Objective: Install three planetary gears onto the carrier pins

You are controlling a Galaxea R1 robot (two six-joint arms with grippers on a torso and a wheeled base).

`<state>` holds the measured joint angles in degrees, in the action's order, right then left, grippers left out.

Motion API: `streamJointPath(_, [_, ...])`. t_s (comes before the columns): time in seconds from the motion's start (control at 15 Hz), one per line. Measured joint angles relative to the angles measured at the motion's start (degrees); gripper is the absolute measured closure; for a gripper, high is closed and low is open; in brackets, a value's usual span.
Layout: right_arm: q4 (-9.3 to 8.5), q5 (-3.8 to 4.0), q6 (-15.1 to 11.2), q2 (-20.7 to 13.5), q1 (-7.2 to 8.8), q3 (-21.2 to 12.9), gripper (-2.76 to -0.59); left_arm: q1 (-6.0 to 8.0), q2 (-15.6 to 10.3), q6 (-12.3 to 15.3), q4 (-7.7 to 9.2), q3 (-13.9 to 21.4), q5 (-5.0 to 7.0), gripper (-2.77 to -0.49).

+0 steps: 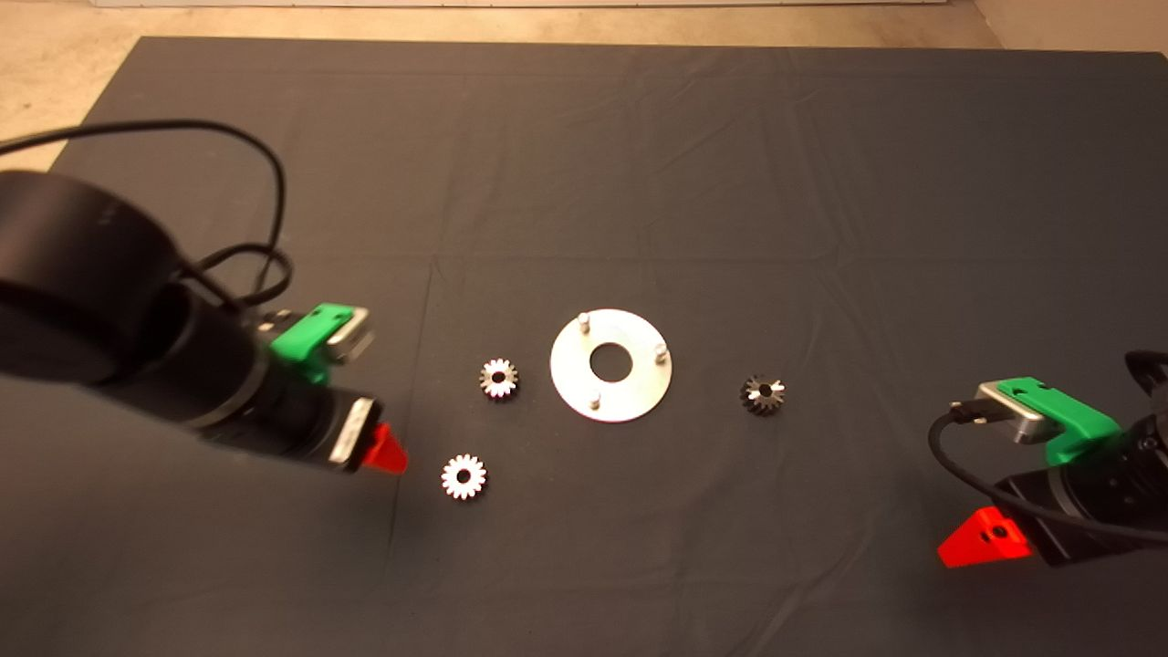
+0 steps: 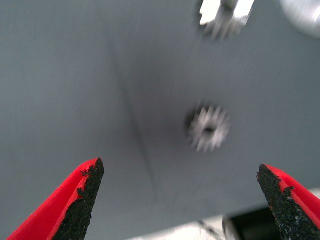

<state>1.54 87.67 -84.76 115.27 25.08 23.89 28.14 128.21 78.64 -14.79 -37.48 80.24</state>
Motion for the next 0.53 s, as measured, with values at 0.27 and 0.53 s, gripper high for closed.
streamJointPath(0.27, [0.01,0.06,0.0,0.0,0.02,0.0,-2.73,-0.35,3.4,0.5,-4.64,-3.7,-4.14,-2.19])
streamJointPath(0.53, [0.02,0.04,0.1,0.1,0.02,0.0,-2.73,-4.07,10.6,0.9,-9.60,-7.2,-6.16,-2.19])
